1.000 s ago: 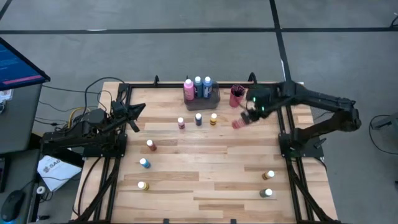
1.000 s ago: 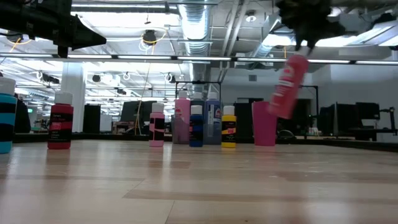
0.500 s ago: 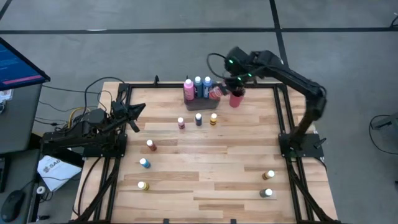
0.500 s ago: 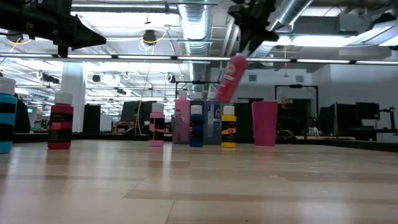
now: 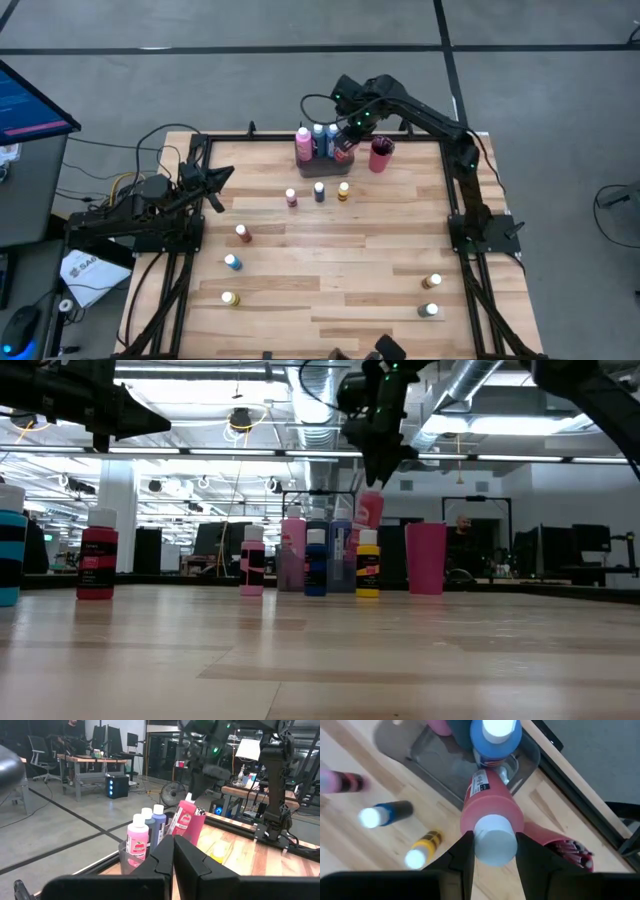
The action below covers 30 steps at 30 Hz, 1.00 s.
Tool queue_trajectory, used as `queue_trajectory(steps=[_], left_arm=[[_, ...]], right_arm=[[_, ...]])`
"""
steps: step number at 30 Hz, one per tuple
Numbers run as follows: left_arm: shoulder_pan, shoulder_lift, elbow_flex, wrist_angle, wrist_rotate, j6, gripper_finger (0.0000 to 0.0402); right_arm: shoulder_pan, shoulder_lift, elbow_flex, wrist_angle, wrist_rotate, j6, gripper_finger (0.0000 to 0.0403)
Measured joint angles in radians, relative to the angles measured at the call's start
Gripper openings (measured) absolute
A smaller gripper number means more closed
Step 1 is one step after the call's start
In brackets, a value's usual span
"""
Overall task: Pick & Place Paint Supplies
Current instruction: Put the pink paint bottle into the gray bin, then put the orange paint bottle into the gray bin
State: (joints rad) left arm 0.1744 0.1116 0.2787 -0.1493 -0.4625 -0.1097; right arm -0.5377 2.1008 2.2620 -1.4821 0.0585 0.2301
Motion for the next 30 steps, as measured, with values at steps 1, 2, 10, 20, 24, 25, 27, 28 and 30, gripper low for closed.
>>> queue_trajectory(steps=[1, 2, 10, 20, 24, 25, 27, 28, 30], left_arm=[[0.000, 0.000, 0.000, 0.000, 0.000, 0.000, 0.0002], [0.000, 0.000, 0.000, 0.000, 0.000, 0.000, 0.0002], [0.000, 0.000, 0.000, 0.000, 0.000, 0.000, 0.0002], [0.000, 0.000, 0.000, 0.000, 0.000, 0.000, 0.0002], [0.000, 0.000, 0.000, 0.000, 0.000, 0.000, 0.0002], [0.000, 0.000, 0.000, 0.000, 0.000, 0.000, 0.0002], [0.000, 0.000, 0.000, 0.000, 0.000, 0.000, 0.0002], [0.000, 0.000, 0.000, 0.000, 0.000, 0.000, 0.0002], [0.000, 0.000, 0.000, 0.000, 0.000, 0.000, 0.0002]], right_arm=[[0.000, 0.010, 0.000, 0.000, 0.008, -0.005, 0.0108], [0.000, 0.017, 0.000, 0.001, 0.017, -0.005, 0.0108], [-0.003, 0.067, 0.002, 0.027, 0.043, -0.031, 0.0108], [-0.009, 0.066, 0.002, 0.102, 0.076, -0.004, 0.0116], [-0.009, 0.066, 0.002, 0.118, 0.076, -0.002, 0.0135], [-0.009, 0.066, 0.002, 0.128, 0.076, -0.001, 0.0139], [-0.009, 0.065, 0.002, 0.144, 0.077, -0.001, 0.0144], [-0.009, 0.064, 0.002, 0.148, 0.077, -0.002, 0.0145], [-0.009, 0.064, 0.002, 0.158, 0.077, -0.002, 0.0145]])
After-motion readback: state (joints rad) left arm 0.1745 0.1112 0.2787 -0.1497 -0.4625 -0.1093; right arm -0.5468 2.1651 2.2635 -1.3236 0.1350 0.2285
